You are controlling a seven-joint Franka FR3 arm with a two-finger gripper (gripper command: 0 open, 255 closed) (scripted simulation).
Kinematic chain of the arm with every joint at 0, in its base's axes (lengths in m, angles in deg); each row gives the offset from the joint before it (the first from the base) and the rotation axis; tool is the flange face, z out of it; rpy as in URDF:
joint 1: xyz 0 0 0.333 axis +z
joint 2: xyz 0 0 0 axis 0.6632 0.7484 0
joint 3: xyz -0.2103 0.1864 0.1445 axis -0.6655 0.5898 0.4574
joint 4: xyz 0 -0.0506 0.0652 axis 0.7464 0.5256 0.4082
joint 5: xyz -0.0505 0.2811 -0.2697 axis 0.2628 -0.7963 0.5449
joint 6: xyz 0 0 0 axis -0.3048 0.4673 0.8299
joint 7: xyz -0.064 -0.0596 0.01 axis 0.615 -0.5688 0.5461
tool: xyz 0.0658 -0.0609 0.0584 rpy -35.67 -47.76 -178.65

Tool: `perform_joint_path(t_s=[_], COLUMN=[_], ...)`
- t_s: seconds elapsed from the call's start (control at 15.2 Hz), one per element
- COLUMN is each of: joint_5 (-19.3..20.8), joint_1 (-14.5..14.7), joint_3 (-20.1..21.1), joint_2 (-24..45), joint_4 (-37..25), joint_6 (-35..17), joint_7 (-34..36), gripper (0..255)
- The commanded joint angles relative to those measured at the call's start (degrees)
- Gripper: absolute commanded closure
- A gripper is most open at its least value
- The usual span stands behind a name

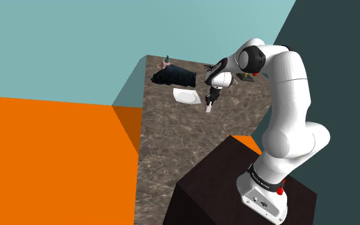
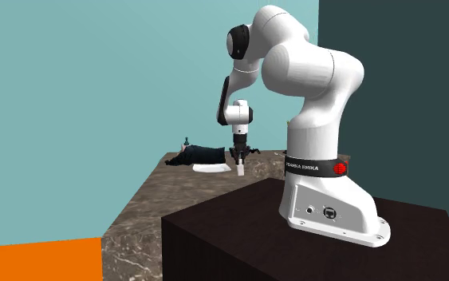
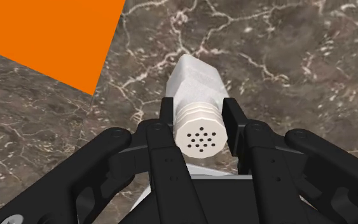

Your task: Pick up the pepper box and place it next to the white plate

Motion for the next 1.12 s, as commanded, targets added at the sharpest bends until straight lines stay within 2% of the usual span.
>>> perform_joint_path(t_s=[0.0,0.33,0.59,1.06], joint_5=[0.0,0.0,1.4,1.4], joint_1=[0.0,0.0,1.3,1.3], joint_3=[0.0,0.0,-1.5,-1.5], joint_2=[0.0,0.0,-5.9,-5.9], joint_4=[0.0,0.0,2.0,2.0], joint_6=[0.0,0.0,3.9,3.9], joint_7=[0.0,0.0,0.8,0.8], gripper=[0,0,0,0])
